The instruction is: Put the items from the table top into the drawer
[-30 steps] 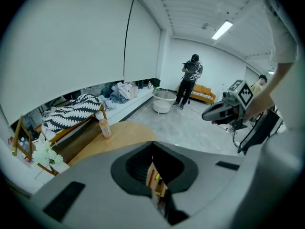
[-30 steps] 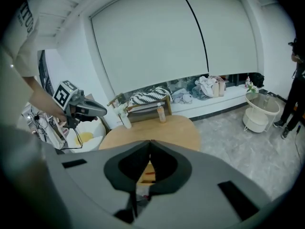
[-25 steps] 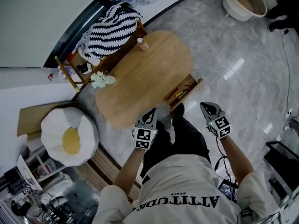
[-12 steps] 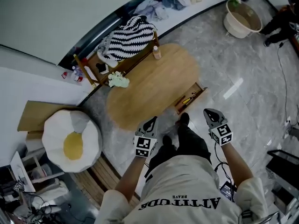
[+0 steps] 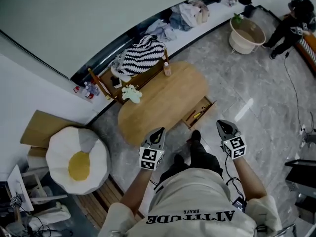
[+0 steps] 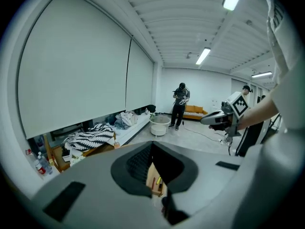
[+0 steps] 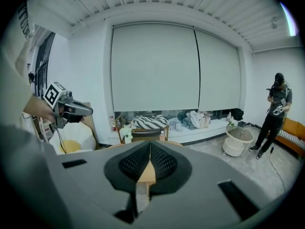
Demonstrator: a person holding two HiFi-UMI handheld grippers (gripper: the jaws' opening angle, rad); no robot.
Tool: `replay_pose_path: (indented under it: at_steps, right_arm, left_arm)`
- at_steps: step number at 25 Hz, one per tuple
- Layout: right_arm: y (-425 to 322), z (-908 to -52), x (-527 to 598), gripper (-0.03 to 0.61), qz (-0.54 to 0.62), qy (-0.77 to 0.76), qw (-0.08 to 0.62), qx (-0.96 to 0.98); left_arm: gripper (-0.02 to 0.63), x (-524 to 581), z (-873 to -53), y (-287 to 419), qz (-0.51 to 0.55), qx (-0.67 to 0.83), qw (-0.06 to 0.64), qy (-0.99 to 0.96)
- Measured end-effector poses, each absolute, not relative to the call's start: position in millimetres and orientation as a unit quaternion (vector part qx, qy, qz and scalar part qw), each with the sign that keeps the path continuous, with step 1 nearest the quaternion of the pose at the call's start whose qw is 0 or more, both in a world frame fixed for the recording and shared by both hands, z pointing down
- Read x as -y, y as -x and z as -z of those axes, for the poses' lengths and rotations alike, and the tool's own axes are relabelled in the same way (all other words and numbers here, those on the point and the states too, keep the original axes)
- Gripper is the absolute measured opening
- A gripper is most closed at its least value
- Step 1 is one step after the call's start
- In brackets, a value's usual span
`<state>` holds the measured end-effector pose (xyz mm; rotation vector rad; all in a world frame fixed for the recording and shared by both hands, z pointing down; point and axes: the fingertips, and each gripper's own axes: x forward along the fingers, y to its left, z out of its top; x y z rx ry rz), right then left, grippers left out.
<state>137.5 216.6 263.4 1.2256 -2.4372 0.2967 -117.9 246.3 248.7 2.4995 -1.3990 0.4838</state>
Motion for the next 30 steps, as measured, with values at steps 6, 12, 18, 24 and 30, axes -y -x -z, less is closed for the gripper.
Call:
replay_pose_path:
  at_steps: [6,12,18,24,30]
  right_arm:
    - [-158.5,-229.5,-250.7,0.02,-0.099,-0.46,0.188,0.862]
    - [-184.6,-207.0,-265.4,0.02,-0.061,-0.476,0.174,0.86]
    - [-212.0,-194.8,-274.8,0.02,-0.04,-0.466,0.177,0.866]
    - [-247.9,-188.7,-275.2,0.02,-0.045,-0.475,0.168,0.863]
    - [-255.1,-187.4,-272.0,0.02,-0.045,-0.465,0.162,0.869]
  left_arm:
    - [0.02,-269.5,-222.9,112.5,-0.156,0.472,0.102,-0.862]
    - [0.02,-282.7,-206.8,99.1,-0.148,0.483,0.095,-0.858]
    - [0.02,-285.4,-182.9,79.5,-0.129,0.498,0.083,-0.853]
    - [0.02,-290.2,-178.4,65.8,-0.119,0.512,0.085,-0.846]
    - [0.021,-290.7,-175.9,58.1,-0.12,0.52,0.083,-0.842]
